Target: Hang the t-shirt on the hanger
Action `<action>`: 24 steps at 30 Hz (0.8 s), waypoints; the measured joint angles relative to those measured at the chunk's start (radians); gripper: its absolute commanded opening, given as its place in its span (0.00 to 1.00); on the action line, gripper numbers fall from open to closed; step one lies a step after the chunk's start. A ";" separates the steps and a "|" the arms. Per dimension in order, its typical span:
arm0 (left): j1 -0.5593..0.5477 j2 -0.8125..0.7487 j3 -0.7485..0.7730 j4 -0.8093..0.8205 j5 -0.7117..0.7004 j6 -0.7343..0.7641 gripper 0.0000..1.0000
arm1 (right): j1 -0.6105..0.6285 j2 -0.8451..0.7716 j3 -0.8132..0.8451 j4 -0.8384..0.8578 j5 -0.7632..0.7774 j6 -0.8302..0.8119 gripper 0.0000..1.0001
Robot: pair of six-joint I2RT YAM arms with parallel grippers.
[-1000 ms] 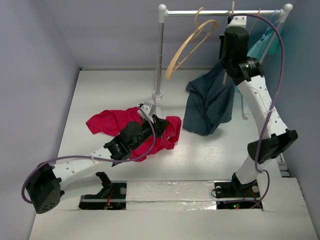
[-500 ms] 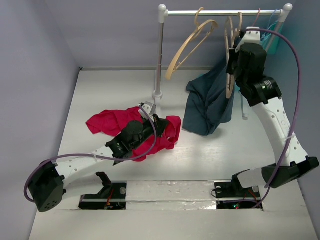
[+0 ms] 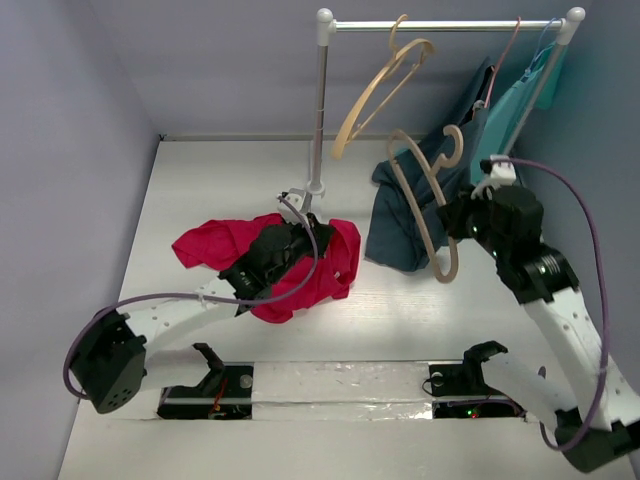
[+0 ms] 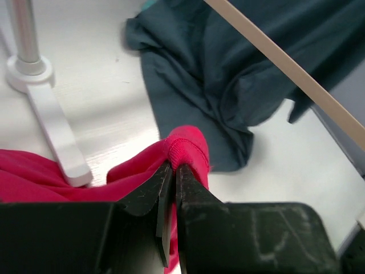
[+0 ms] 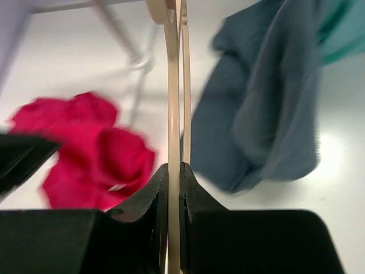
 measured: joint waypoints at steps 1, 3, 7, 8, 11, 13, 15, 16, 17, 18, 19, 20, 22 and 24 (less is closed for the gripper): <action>0.014 0.024 0.010 0.000 0.004 -0.001 0.00 | 0.000 -0.048 -0.034 -0.003 -0.046 0.017 0.00; 0.046 0.066 0.027 0.004 0.011 -0.004 0.00 | 0.002 -0.138 -0.091 -0.005 -0.148 0.057 0.00; 0.105 0.143 0.062 0.008 0.024 -0.008 0.00 | 0.002 -0.275 -0.173 -0.013 -0.330 0.117 0.00; 0.116 0.156 0.071 0.007 0.024 -0.008 0.00 | 0.002 -0.298 -0.184 -0.023 -0.361 0.123 0.00; 0.135 0.182 0.108 -0.002 0.022 -0.007 0.00 | 0.002 -0.346 -0.198 -0.064 -0.436 0.136 0.00; 0.144 0.195 0.140 -0.004 0.021 -0.005 0.00 | 0.002 -0.362 -0.199 -0.082 -0.483 0.140 0.00; 0.150 0.204 0.172 -0.004 0.020 -0.003 0.00 | 0.002 -0.370 -0.200 -0.090 -0.529 0.145 0.00; 0.154 0.209 0.186 -0.004 0.018 -0.003 0.00 | 0.002 -0.373 -0.201 -0.089 -0.545 0.145 0.00; 0.156 0.212 0.196 -0.005 0.016 -0.002 0.00 | 0.002 -0.375 -0.204 -0.089 -0.556 0.145 0.00; 0.157 0.215 0.204 -0.006 0.013 -0.001 0.00 | 0.002 -0.378 -0.205 -0.092 -0.563 0.145 0.00; 0.160 0.217 0.210 -0.010 0.008 0.001 0.00 | 0.002 -0.380 -0.205 -0.097 -0.568 0.145 0.00; 0.161 0.220 0.214 -0.013 0.002 0.002 0.00 | 0.002 -0.383 -0.205 -0.102 -0.573 0.145 0.00; 0.166 0.226 0.224 -0.026 -0.004 0.005 0.00 | 0.002 -0.396 -0.205 -0.120 -0.585 0.145 0.00; 0.169 0.231 0.233 -0.035 -0.006 0.006 0.00 | 0.002 -0.409 -0.205 -0.139 -0.595 0.142 0.00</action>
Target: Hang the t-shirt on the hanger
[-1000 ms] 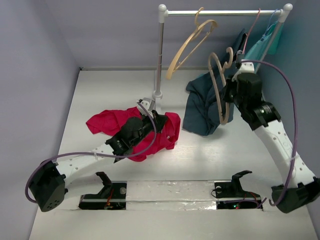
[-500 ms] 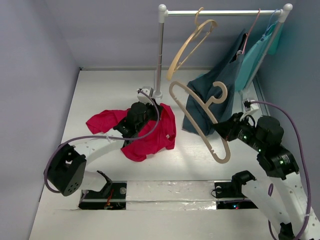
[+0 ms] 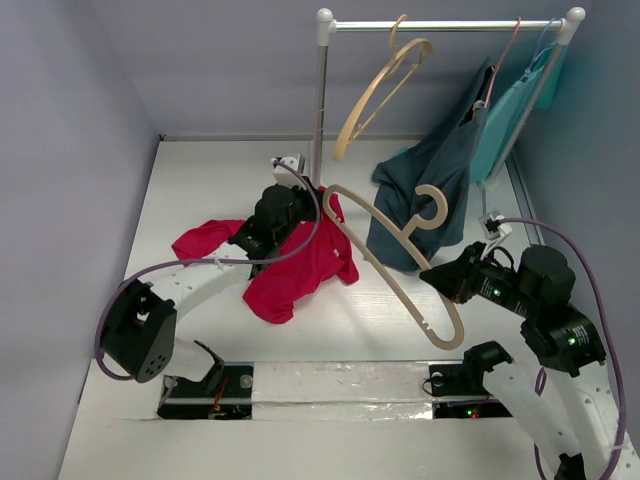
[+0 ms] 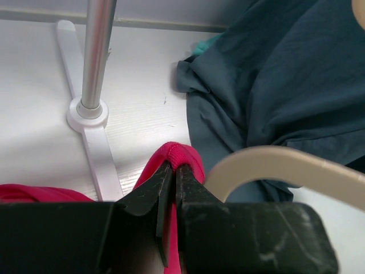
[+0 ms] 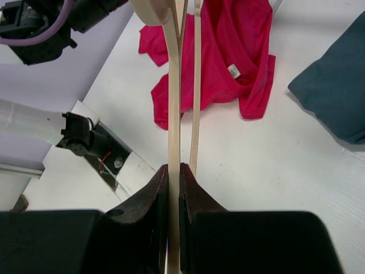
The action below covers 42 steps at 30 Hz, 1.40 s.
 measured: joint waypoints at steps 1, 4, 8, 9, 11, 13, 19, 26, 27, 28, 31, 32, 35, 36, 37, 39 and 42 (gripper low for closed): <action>0.005 0.003 0.006 -0.006 0.000 0.001 0.00 | 0.000 -0.004 0.000 -0.008 -0.003 0.000 0.00; 0.012 0.007 0.020 -0.016 -0.002 0.005 0.00 | 0.000 -0.008 0.000 -0.033 -0.009 -0.001 0.00; 0.019 0.004 0.026 -0.021 0.003 0.005 0.00 | 0.000 -0.005 -0.004 -0.046 -0.017 -0.001 0.00; 0.019 0.002 0.026 -0.023 0.006 0.005 0.00 | 0.000 -0.003 -0.009 -0.042 -0.018 -0.001 0.00; 0.020 -0.007 0.026 -0.028 0.017 0.002 0.00 | 0.000 0.003 -0.022 -0.038 -0.018 -0.001 0.00; 0.016 -0.031 0.019 -0.031 0.026 -0.003 0.00 | 0.000 0.018 -0.030 -0.031 -0.014 -0.001 0.00; -0.011 -0.154 -0.029 -0.058 0.022 -0.004 0.00 | 0.010 0.086 -0.047 0.048 -0.004 -0.001 0.00; -0.016 -0.192 -0.033 -0.100 -0.050 0.010 0.00 | 0.034 0.122 -0.026 0.075 0.031 -0.014 0.00; -0.017 -0.190 -0.033 -0.108 -0.055 0.013 0.00 | 0.034 0.127 -0.019 0.077 0.034 -0.017 0.00; -0.020 -0.190 -0.033 -0.115 -0.063 0.016 0.00 | 0.036 0.130 -0.011 0.081 0.038 -0.020 0.00; -0.032 -0.190 -0.033 -0.131 -0.087 0.026 0.00 | 0.054 0.146 0.010 0.089 0.056 -0.027 0.00; -0.037 -0.190 -0.033 -0.134 -0.089 0.028 0.00 | 0.061 0.151 0.014 0.092 0.060 -0.028 0.00; -0.049 -0.190 -0.032 -0.135 -0.080 0.034 0.00 | 0.102 0.179 0.021 0.119 0.067 -0.026 0.00; -0.055 -0.191 -0.031 -0.137 -0.079 0.036 0.00 | 0.139 0.193 0.021 0.136 0.082 -0.026 0.00; -0.065 -0.191 -0.027 -0.142 -0.077 0.040 0.00 | 0.196 0.213 0.021 0.151 0.121 -0.024 0.00; -0.089 -0.195 -0.016 -0.156 -0.073 0.045 0.00 | 0.320 0.254 0.021 0.181 0.206 -0.019 0.00; -0.122 -0.217 0.000 -0.184 -0.067 0.050 0.00 | 0.546 0.333 0.020 0.234 0.403 -0.018 0.00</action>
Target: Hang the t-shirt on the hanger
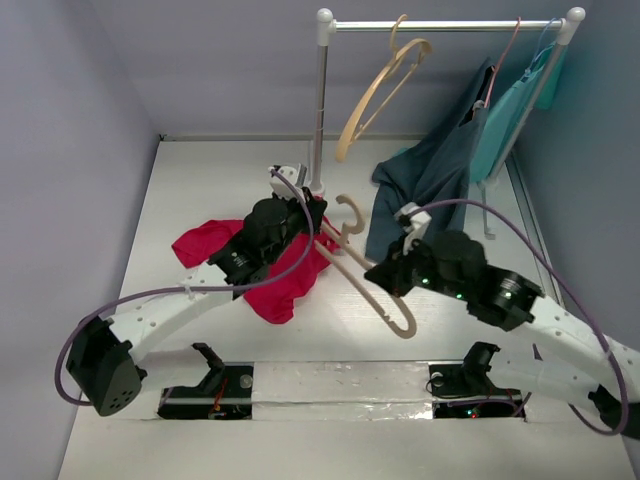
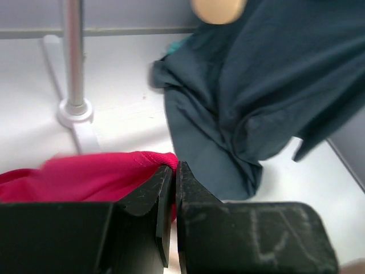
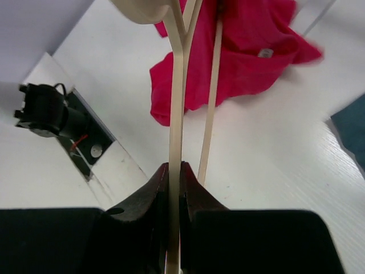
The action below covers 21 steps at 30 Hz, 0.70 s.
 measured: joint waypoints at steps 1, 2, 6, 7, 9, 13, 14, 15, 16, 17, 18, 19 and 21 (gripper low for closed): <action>-0.010 -0.012 0.002 -0.009 0.004 0.001 0.00 | 0.066 0.034 -0.001 0.026 0.065 -0.003 0.00; -0.019 -0.028 0.003 -0.022 0.010 0.001 0.00 | 0.114 0.067 -0.001 0.053 0.119 -0.008 0.00; -0.032 -0.108 0.003 -0.072 0.040 -0.002 0.00 | 0.190 0.160 -0.032 0.203 0.244 -0.026 0.00; -0.032 -0.131 0.003 -0.083 0.047 -0.004 0.00 | 0.195 0.169 -0.051 0.247 0.269 -0.029 0.00; -0.032 -0.177 0.008 -0.111 0.061 -0.012 0.00 | 0.194 0.176 -0.080 0.315 0.309 -0.036 0.00; -0.032 -0.258 0.010 -0.150 0.080 -0.035 0.00 | 0.195 0.205 -0.093 0.455 0.373 -0.046 0.00; -0.032 -0.275 0.010 -0.159 0.083 -0.042 0.00 | 0.195 0.215 -0.093 0.497 0.387 -0.047 0.00; -0.032 -0.287 0.010 -0.167 0.084 -0.045 0.00 | 0.195 0.221 -0.096 0.540 0.397 -0.048 0.00; -0.033 -0.301 0.010 -0.178 0.086 -0.050 0.00 | 0.195 0.223 -0.100 0.573 0.402 -0.048 0.00; -0.033 -0.307 0.017 -0.196 0.087 -0.050 0.00 | 0.195 0.222 -0.102 0.607 0.402 -0.048 0.00; -0.033 -0.307 0.028 -0.213 0.089 -0.049 0.00 | 0.195 0.220 -0.102 0.635 0.397 -0.048 0.00; -0.033 -0.301 0.047 -0.237 0.097 -0.048 0.00 | 0.195 0.219 -0.102 0.661 0.391 -0.048 0.00; -0.034 -0.274 0.093 -0.259 0.126 -0.042 0.00 | 0.194 0.220 -0.102 0.711 0.382 -0.050 0.00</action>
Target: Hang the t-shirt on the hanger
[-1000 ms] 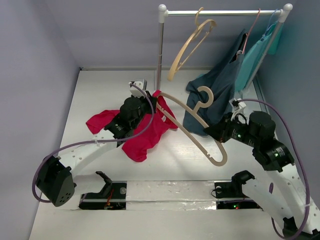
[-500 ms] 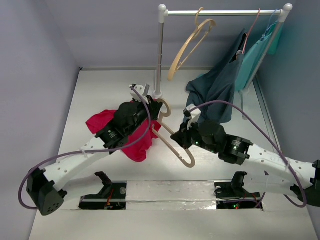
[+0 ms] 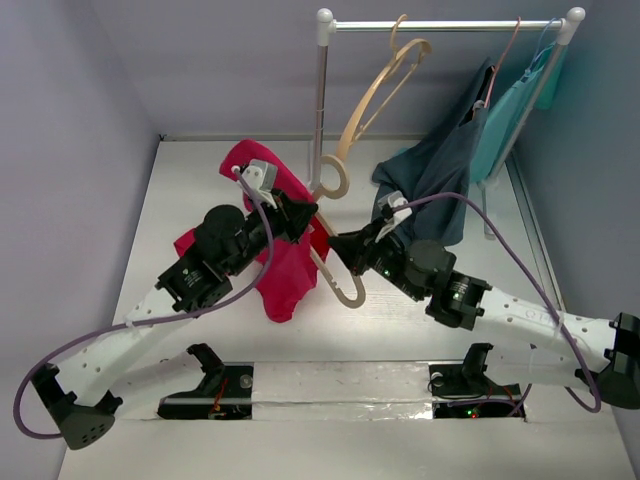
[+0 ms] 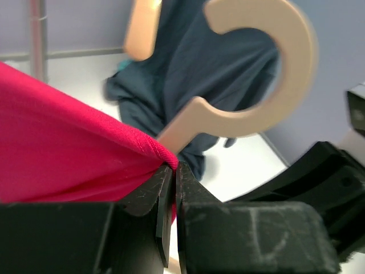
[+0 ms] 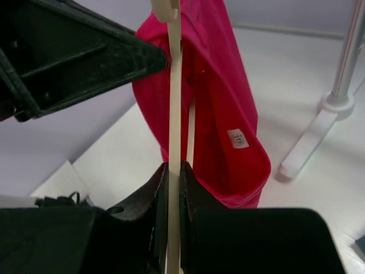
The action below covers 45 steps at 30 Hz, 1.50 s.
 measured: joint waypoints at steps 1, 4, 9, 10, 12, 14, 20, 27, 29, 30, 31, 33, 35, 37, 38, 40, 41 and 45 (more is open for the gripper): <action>-0.003 0.014 0.021 -0.002 0.017 0.001 0.00 | -0.002 0.003 0.000 0.021 -0.001 0.000 0.00; -0.023 0.035 0.039 0.006 0.065 0.003 0.00 | -0.031 0.031 0.000 0.092 -0.006 0.000 0.00; -0.072 0.090 0.057 0.003 0.131 0.038 0.00 | -0.130 0.118 0.000 0.232 -0.031 0.004 0.00; -0.080 0.101 0.062 0.003 0.133 0.045 0.06 | -0.149 0.139 0.000 0.263 -0.039 0.005 0.00; -0.090 0.111 0.066 0.000 0.129 0.056 0.26 | -0.174 0.182 0.000 0.319 -0.048 0.006 0.00; -0.099 0.106 0.067 -0.007 0.119 0.065 0.45 | -0.186 0.216 0.000 0.362 -0.047 0.006 0.00; -0.111 0.020 0.067 -0.013 -0.036 0.050 0.53 | -0.187 0.204 -0.037 0.438 -0.037 0.007 0.00; -0.080 -0.028 0.068 0.060 -0.270 -0.025 0.51 | -0.187 0.124 -0.102 0.466 -0.036 0.008 0.00; -0.060 -0.014 0.075 0.083 -0.295 -0.040 0.51 | -0.187 0.108 -0.120 0.466 -0.035 0.008 0.00; -0.051 0.001 0.080 0.093 -0.301 -0.046 0.51 | -0.187 0.102 -0.129 0.467 -0.035 0.009 0.00; -0.033 0.019 0.085 0.102 -0.308 -0.051 0.52 | -0.187 0.096 -0.138 0.467 -0.035 0.010 0.00; 0.012 0.066 0.107 0.105 -0.293 -0.063 0.52 | -0.187 0.085 -0.158 0.467 -0.035 0.011 0.00; 0.075 0.130 0.147 0.111 -0.264 -0.078 0.53 | -0.187 0.080 -0.166 0.467 -0.038 0.015 0.00; 0.118 0.196 0.187 0.126 -0.240 -0.091 0.54 | -0.187 0.078 -0.168 0.467 -0.043 0.017 0.00; 0.132 0.231 0.204 0.132 -0.235 -0.094 0.55 | -0.187 0.077 -0.169 0.468 -0.047 0.018 0.00; 0.139 0.282 0.221 0.151 -0.220 -0.100 0.56 | -0.187 0.073 -0.174 0.472 -0.055 0.022 0.00; 0.142 0.303 0.224 0.155 -0.212 -0.103 0.56 | -0.187 0.071 -0.177 0.472 -0.061 0.024 0.00; 0.154 0.385 0.255 0.165 -0.179 -0.116 0.56 | -0.187 0.071 -0.180 0.472 -0.080 0.029 0.00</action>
